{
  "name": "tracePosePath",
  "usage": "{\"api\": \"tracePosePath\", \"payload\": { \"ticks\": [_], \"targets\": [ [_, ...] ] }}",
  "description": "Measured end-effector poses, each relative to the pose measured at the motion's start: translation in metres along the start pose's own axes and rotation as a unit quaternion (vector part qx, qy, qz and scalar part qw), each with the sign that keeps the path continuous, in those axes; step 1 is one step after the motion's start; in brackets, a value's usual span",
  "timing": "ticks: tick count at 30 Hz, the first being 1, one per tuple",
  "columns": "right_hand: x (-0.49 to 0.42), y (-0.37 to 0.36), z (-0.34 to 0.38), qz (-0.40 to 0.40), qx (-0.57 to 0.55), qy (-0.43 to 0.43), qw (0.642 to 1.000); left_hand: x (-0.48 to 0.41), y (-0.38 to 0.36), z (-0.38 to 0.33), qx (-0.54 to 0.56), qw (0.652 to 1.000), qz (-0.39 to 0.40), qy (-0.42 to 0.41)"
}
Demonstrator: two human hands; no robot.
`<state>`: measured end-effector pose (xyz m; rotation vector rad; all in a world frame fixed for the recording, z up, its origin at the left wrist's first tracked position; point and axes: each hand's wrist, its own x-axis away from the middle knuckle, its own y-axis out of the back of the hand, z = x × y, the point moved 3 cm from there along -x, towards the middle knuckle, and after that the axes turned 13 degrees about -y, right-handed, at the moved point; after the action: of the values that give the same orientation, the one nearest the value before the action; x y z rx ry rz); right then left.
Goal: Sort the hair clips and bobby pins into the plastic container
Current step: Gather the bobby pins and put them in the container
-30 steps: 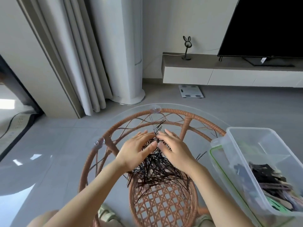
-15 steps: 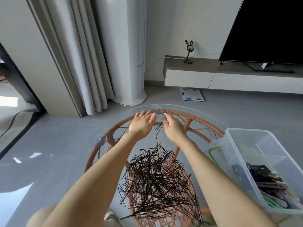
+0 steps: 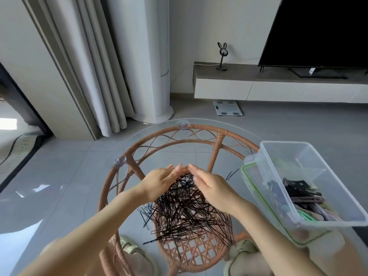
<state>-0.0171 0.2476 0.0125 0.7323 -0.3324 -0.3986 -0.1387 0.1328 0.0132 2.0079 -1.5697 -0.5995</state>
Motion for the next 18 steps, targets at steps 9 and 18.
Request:
{"api": "tracePosePath", "payload": {
  "ticks": [9, 18],
  "targets": [
    [0.023, 0.018, -0.031, -0.150, 0.084, -0.072, 0.983, 0.062, -0.005, 0.007, -0.182, 0.966, -0.160, 0.084],
    [0.042, -0.025, 0.003, -0.073, -0.087, 0.005, 0.994, 0.046, -0.047, -0.031, -0.094, 0.960, -0.253, 0.079]
  ]
}}
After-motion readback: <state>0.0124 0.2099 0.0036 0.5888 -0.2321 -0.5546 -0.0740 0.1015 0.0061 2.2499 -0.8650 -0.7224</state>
